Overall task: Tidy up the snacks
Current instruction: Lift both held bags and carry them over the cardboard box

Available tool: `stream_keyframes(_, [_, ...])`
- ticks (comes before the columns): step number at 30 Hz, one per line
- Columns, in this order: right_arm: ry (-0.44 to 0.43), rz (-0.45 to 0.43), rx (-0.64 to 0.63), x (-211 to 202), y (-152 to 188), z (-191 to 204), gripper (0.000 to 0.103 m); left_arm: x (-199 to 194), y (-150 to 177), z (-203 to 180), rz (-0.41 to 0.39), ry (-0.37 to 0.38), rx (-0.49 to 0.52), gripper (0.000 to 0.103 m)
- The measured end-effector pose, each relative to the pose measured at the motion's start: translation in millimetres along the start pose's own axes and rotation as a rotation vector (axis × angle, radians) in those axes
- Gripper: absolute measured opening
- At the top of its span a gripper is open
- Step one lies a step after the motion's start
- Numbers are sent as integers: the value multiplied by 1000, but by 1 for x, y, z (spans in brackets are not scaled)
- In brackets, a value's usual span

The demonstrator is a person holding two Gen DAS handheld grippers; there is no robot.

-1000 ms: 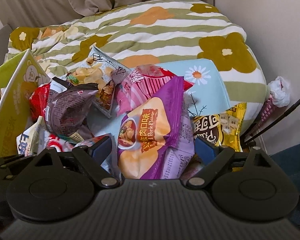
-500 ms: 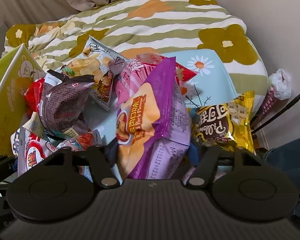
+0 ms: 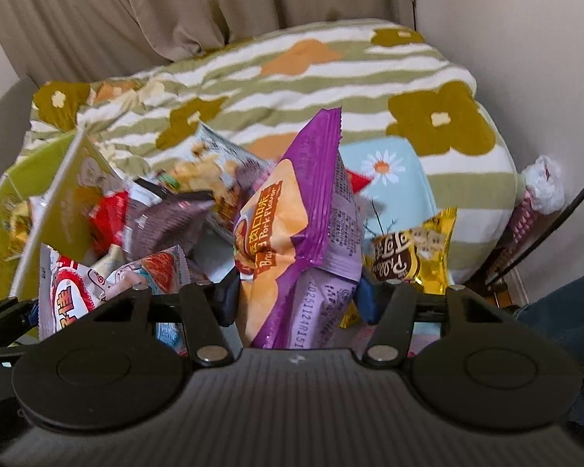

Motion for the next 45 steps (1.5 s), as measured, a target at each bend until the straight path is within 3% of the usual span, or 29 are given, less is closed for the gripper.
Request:
stream_keyframes(10, [-125, -94, -96, -57, -27, 45, 71, -72, -31, 34, -156, -98, -50, 65])
stream_keyframes(18, [-219, -161, -166, -81, -50, 136, 71, -114, -51, 117, -208, -181, -80, 65])
stream_keyframes(26, [-290, -143, -210, -53, -56, 236, 72, -103, -47, 217, -146, -217, -132, 66])
stream_keyframes(33, [-267, -58, -209, -6, -43, 296, 72, -65, -32, 276, -40, -159, -143, 67])
stream_keyframes(34, [-259, -46, -203, 0, -40, 301, 72, -59, -31, 281, -29, -143, -142, 68])
stream_keyframes(35, [-248, -33, -198, 7, -39, 305, 72, -55, -30, 285, -26, -131, -139, 76])
stream_keyframes(36, [-238, -24, -195, 10, -36, 308, 72, -52, -28, 289, -24, -122, -131, 93])
stream_keyframes(37, [-226, -16, -195, 15, -34, 310, 72, -50, -27, 291, -24, -125, -124, 101])
stream_keyframes(45, [-176, 27, -187, 31, -19, 320, 72, -58, -7, 303, -14, -129, -95, 103])
Point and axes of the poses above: each gripper's, at about its wrist camera, not at the fingertips, and x roughly the way its jaws point, z to its left, y to its underside, the point moved 6 cm from there along x, roughly the way its jaws point, and after that the axes turned 1 degree about -x, right-handed, at the moved point
